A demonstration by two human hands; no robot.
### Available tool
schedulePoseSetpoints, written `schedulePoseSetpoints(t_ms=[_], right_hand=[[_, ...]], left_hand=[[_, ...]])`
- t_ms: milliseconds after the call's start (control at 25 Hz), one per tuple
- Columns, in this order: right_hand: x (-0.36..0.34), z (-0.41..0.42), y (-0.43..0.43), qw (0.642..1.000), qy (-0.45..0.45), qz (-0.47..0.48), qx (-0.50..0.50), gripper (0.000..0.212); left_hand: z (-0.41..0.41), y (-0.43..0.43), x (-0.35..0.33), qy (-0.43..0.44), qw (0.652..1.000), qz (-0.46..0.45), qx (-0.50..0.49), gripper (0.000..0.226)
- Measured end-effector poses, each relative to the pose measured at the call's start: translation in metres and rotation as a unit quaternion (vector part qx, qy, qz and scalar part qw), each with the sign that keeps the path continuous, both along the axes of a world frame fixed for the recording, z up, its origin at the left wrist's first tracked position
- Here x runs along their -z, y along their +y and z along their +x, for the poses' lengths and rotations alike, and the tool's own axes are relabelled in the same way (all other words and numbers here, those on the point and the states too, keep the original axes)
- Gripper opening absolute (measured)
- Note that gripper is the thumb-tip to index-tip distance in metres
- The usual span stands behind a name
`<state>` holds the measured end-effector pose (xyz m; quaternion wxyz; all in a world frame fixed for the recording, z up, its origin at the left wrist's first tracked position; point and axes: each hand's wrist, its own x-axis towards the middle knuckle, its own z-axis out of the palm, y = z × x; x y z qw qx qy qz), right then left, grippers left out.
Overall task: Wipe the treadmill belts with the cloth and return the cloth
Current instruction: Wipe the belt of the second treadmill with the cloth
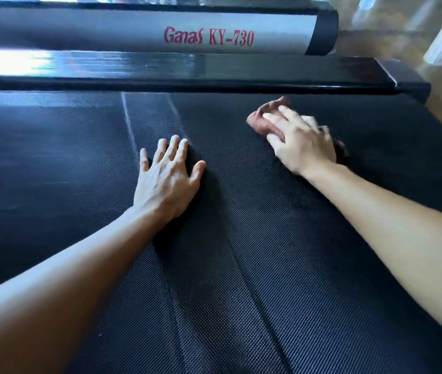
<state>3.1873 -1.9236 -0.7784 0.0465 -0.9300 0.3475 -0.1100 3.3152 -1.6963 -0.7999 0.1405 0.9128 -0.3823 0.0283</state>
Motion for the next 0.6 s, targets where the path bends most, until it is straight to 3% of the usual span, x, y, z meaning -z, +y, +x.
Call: schedulePoseSetpoints(t_ms=[80,120,240,280,400,480,600], right_hand=[[0.004,0.020,0.003,0.993,-0.008,0.002,0.114,0.048],[0.005,0.028,0.012,0.997,-0.012,-0.026,0.075,0.048],[0.002,0.030,0.013,0.982,0.010,-0.051,-0.181,0.048],[-0.001,0.030,0.000,0.983,0.021,-0.032,-0.179,0.048],[0.001,0.058,-0.031,0.997,0.017,-0.002,0.076,0.047],[-0.001,0.094,-0.019,0.992,0.022,0.014,0.124,0.046],[-0.004,0.119,-0.007,0.994,0.041,-0.018,-0.102,0.048]], left_hand=[[0.000,-0.001,0.001,0.002,1.000,0.001,0.003,0.068],[0.001,-0.001,0.001,0.003,1.000,0.001,0.002,0.069],[0.003,-0.001,0.002,0.003,1.000,0.001,0.001,0.070],[0.002,0.000,0.001,0.004,1.000,0.003,0.001,0.070],[0.000,-0.002,0.002,0.002,1.000,0.008,-0.004,0.070],[-0.001,-0.001,0.001,0.001,1.000,0.014,-0.005,0.070],[-0.001,0.000,0.000,0.000,1.000,0.010,-0.006,0.070]])
